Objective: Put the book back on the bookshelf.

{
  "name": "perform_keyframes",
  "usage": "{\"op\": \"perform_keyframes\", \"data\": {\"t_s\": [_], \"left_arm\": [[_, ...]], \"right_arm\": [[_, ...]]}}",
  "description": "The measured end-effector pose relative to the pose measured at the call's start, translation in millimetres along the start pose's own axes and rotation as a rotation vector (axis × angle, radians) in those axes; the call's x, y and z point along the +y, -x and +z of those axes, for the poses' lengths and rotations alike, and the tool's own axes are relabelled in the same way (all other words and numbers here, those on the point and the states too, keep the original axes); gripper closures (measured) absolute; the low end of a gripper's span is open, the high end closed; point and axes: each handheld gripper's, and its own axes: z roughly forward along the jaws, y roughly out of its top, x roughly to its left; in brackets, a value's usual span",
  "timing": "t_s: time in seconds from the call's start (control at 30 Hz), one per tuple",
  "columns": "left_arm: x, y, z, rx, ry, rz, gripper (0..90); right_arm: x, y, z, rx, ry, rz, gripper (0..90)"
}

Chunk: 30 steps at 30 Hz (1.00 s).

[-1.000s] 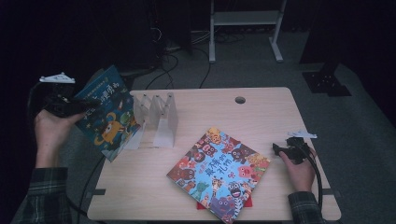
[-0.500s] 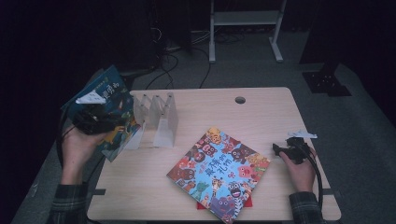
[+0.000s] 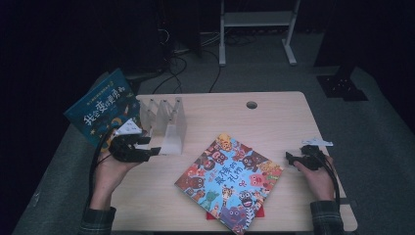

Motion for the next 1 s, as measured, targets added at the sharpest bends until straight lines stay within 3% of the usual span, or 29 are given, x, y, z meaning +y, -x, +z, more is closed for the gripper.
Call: {"op": "perform_keyframes", "data": {"t_s": [0.2,0.23,0.33,0.53,0.6,0.8,1.0], "left_arm": [[-18.7,11.6,24.8,-0.029,-0.005,0.036,32.8],[-21.9,13.7,29.3,-0.036,-0.005,0.023,27.7],[-30.9,21.6,44.2,-0.071,-0.014,0.011,25.0],[-44.8,34.3,67.8,-0.149,0.013,-0.004,17.9],[-47.2,39.1,74.6,-0.176,0.019,-0.011,17.0],[-49.3,48.1,85.2,-0.22,-0.007,0.015,14.9],[-54.8,54.1,91.1,-0.289,-0.055,-0.001,15.3]], "right_arm": [[-2.5,-1.4,-2.8,0.005,0.001,-0.004,22.6],[-3.3,-1.1,-3.8,0.017,0.0,-0.014,23.4],[-3.9,-0.6,-4.4,0.029,0.001,-0.028,23.5],[-8.8,-7.1,-16.5,0.063,-0.011,-0.046,41.2],[-9.0,-8.0,-18.6,0.073,-0.017,-0.045,41.1],[-12.5,-15.7,-43.4,0.128,0.022,-0.055,43.9],[-22.7,-25.6,-64.0,0.195,0.043,-0.091,43.6]]}}
